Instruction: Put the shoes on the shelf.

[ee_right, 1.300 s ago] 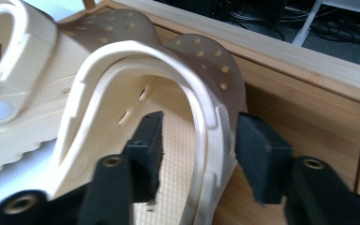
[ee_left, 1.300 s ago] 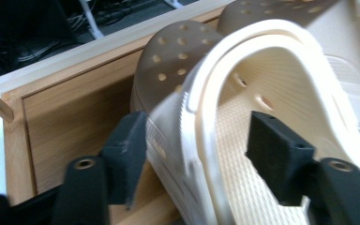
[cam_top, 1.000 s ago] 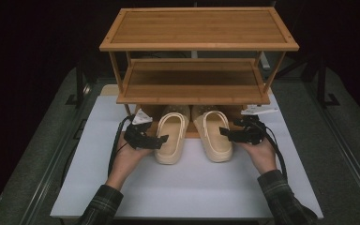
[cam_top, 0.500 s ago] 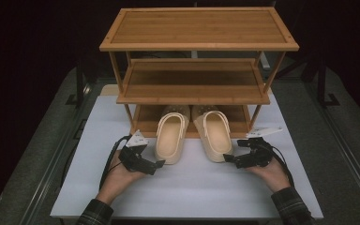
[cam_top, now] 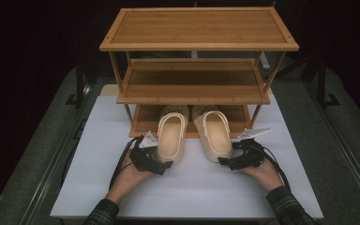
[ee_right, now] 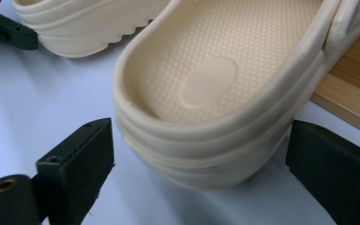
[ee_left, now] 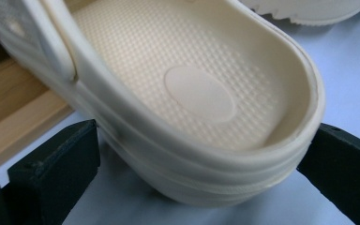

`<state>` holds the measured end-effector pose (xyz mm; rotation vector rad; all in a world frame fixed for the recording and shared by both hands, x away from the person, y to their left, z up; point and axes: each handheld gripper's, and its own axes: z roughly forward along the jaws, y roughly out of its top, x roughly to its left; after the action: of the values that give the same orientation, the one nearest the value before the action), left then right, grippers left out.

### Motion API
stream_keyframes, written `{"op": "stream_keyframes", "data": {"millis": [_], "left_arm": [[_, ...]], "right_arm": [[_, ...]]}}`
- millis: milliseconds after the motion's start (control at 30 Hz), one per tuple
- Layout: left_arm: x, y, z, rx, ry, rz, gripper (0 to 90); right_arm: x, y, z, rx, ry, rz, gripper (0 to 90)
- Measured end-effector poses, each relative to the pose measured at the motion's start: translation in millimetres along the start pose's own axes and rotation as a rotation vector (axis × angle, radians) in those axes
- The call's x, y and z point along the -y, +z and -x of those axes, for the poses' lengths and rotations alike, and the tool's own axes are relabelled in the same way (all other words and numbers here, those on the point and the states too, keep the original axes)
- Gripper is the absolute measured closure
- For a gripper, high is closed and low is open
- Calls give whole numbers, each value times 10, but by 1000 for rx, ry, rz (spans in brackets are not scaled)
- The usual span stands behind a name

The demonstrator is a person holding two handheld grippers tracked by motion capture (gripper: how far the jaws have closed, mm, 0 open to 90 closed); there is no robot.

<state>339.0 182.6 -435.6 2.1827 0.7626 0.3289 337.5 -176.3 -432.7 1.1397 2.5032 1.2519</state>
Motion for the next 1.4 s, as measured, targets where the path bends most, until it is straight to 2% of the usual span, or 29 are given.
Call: {"op": "stream_keyframes", "data": {"millis": [167, 233, 333, 533, 733, 800, 900, 1000, 1233, 1267, 1300, 1400], "left_arm": [[-53, 54, -39, 0, -14, 25, 0], [-96, 80, -58, -2, -7, 28, 0], [-171, 142, -42, -23, 14, 23, 0], [-249, 277, -62, -48, 10, 30, 0], [-301, 362, -103, -56, 3, 43, 0], [-319, 378, -116, -61, 13, 34, 0], [-344, 412, -156, -62, 4, 41, 0], [-371, 449, -194, -67, 0, 46, 0], [-444, 536, -276, -81, -26, 51, 0], [-461, 554, -303, -77, -14, 48, 0], [-471, 565, -315, -76, -11, 48, 0], [-512, 620, -344, -83, -16, 50, 0]], "right_arm": [[-71, 97, 6, -7, -7, 6, 104], [-110, 139, 6, -5, -17, 1, 106], [-183, 197, 0, 5, -28, 2, 106], [-281, 291, 10, 16, -27, 14, 114], [-372, 403, 17, 19, -27, 34, 131], [-417, 434, 7, 27, -36, 31, 130], [-485, 466, 17, 49, -45, 43, 122], [-497, 491, 63, 46, -26, 48, 123], [-593, 539, 148, 72, -13, 61, 126], [-594, 546, 167, 74, -22, 70, 132], [-591, 551, 184, 76, -6, 72, 137], [-587, 563, 231, 76, 9, 85, 146]]}}
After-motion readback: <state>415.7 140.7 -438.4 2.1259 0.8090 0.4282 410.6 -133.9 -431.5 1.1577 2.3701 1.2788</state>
